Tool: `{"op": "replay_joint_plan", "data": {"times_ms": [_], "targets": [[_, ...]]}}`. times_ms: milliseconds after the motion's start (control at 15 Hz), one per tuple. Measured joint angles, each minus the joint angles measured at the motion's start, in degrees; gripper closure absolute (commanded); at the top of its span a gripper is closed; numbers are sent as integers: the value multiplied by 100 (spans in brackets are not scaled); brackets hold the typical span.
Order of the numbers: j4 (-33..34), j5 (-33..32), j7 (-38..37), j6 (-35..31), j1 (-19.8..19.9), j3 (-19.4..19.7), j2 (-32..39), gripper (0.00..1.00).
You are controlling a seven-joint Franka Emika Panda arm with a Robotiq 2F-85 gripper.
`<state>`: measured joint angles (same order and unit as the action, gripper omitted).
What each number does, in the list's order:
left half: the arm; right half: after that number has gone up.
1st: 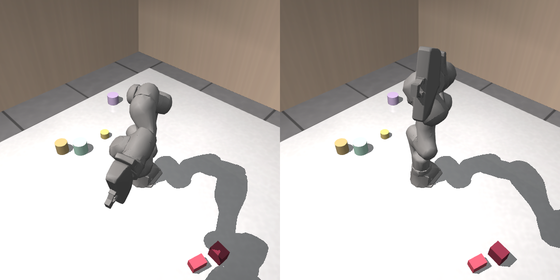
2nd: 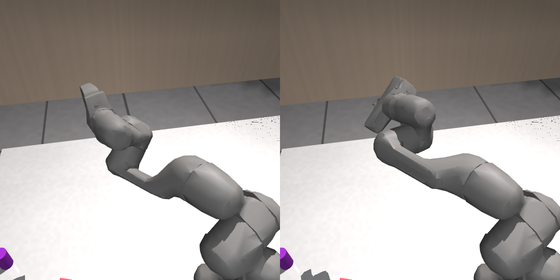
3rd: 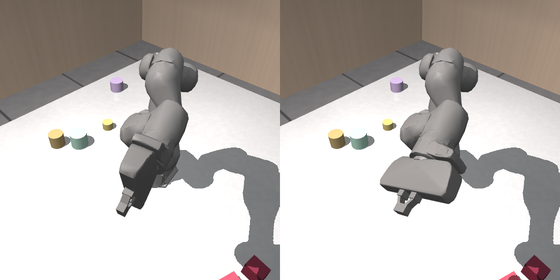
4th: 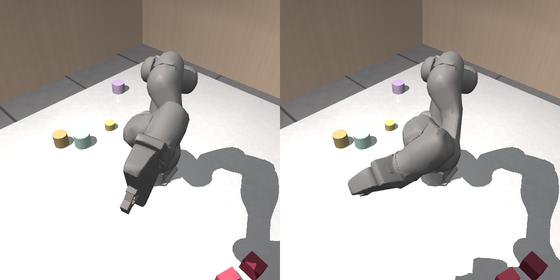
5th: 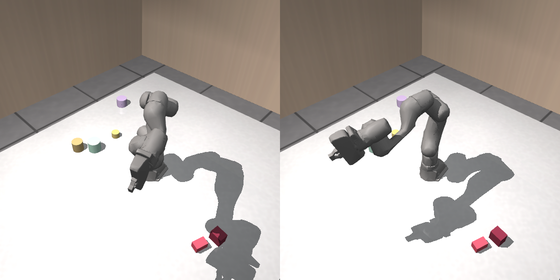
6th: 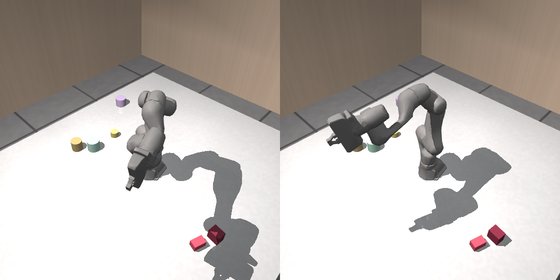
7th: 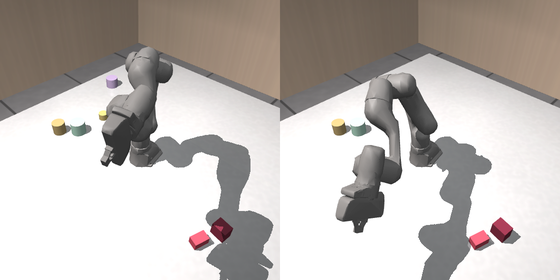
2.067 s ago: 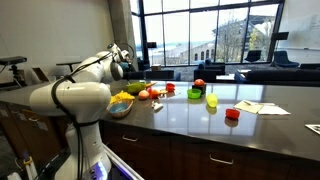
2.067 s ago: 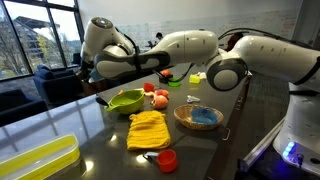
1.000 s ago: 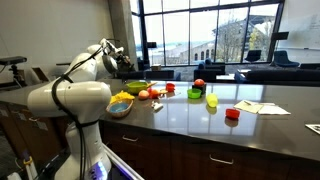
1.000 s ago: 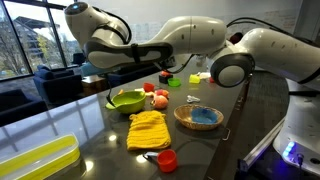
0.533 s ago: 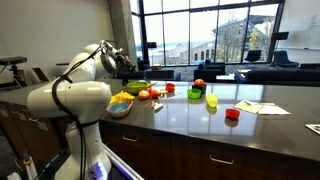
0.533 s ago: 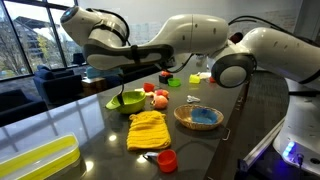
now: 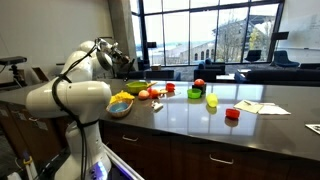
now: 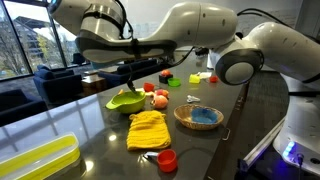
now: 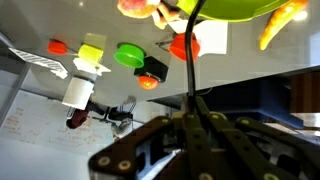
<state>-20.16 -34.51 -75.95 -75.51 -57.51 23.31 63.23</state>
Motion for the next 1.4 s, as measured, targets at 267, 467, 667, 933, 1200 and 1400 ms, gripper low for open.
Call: {"op": "replay_joint_plan", "data": {"times_ms": [267, 467, 667, 933, 1200, 1400], "targets": [[-1, -853, 682, 718, -225, 215, -140, 99], [-75, -1417, 1205, 779, -156, 248, -107, 99], [-124, -1814, 1493, 512, 53, 238, 79, 99], [-115, -2134, 1501, -268, 453, 165, 465, 99], [-112, -2418, 1466, -1714, 735, 104, 690, 99], [-108, -2486, 1466, -2839, 826, 31, 710, 99]]}}
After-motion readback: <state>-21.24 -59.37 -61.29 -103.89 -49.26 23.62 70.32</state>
